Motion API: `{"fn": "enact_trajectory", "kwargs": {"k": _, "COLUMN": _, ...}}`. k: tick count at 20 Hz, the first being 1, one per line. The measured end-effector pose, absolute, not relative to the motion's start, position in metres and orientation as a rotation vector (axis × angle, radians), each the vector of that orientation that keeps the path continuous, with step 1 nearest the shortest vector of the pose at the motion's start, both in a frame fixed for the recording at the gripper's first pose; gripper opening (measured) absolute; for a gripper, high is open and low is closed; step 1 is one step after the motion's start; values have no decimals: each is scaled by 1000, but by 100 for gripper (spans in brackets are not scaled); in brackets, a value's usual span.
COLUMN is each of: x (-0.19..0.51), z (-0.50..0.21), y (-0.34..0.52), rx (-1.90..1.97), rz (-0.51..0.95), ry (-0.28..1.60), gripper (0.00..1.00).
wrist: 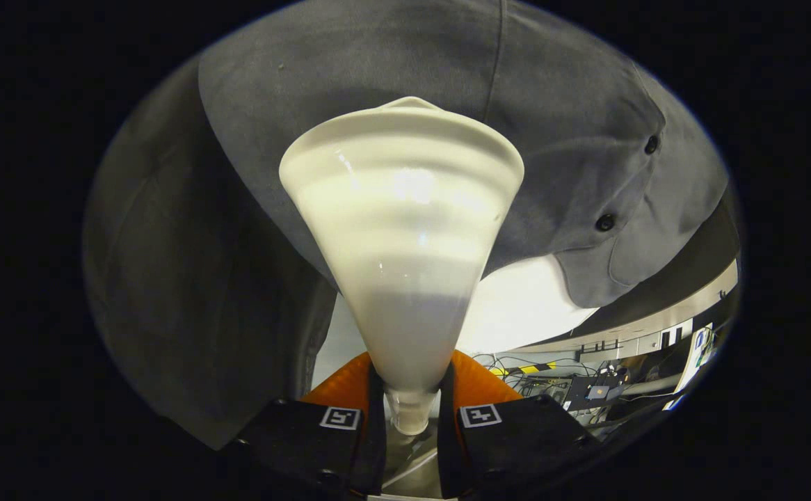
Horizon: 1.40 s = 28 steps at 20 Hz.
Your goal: Iron the clothes twice with a garment steamer, once on the left side and once on the right side.
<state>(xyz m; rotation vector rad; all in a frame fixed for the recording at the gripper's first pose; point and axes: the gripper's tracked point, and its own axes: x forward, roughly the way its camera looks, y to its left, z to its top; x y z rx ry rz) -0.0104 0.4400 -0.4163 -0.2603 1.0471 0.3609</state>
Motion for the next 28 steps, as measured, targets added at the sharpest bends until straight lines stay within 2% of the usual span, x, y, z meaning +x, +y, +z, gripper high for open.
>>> {"fn": "enact_trajectory", "kwargs": {"k": 14, "x": -39, "z": -431, "y": 424, "rx": -215, "rz": 391, "ry": 1092, "gripper": 38}}
{"fn": "enact_trajectory", "kwargs": {"k": 21, "x": -44, "z": -361, "y": 394, "rx": -153, "rz": 408, "ry": 1009, "gripper": 38}}
{"fn": "enact_trajectory", "kwargs": {"k": 28, "x": -19, "z": -291, "y": 341, "rx": -81, "rz": 359, "ry": 916, "gripper": 38}}
